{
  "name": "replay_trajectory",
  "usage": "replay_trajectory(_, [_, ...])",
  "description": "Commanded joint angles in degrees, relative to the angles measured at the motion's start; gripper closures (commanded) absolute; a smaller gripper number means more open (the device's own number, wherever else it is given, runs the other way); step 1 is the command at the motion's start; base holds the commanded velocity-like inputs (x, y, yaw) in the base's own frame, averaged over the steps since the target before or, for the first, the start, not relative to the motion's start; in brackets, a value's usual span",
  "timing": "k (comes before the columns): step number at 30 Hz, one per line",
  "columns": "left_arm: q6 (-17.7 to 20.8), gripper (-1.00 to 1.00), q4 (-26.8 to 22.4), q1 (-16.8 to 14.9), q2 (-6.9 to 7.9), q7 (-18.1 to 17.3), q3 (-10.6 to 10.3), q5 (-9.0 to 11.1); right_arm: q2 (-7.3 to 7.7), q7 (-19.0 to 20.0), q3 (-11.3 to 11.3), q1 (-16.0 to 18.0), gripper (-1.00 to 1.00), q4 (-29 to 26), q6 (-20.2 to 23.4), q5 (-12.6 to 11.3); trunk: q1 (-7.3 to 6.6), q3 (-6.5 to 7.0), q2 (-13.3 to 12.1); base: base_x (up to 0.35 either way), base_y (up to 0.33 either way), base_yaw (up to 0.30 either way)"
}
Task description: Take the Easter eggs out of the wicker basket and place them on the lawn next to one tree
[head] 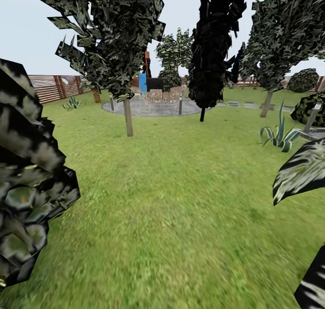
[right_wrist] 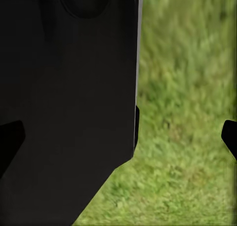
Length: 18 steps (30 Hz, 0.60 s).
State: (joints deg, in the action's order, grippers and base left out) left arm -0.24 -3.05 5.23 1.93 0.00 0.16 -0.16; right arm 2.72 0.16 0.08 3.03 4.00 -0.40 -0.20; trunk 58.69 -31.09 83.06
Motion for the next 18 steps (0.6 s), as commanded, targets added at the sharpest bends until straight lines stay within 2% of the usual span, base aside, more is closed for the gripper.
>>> replay_trajectory(1, [-0.03, -1.00, -0.12, 0.04, 0.00, 0.00, 0.01, -0.02, 0.01, 0.02, 0.01, 0.07, -1.00, 0.13, -0.04, -0.03, 0.03, -0.04, 0.02, 0.329, 0.000, 0.159])
replay_trajectory(9, [-0.03, -1.00, -0.12, 0.04, 0.00, 0.00, 0.02, -0.02, 0.01, 0.01, 0.01, 0.09, -1.00, 0.13, -0.04, -0.06, 0.03, -0.04, 0.02, 0.329, 0.000, 0.204])
replay_trajectory(18, [-0.03, -1.00, -0.12, 0.04, 0.00, 0.00, 0.01, -0.02, 0.01, 0.09, 0.09, 0.06, -1.00, 0.13, -0.04, 0.17, 0.03, -0.04, 0.02, 0.329, 0.000, 0.024])
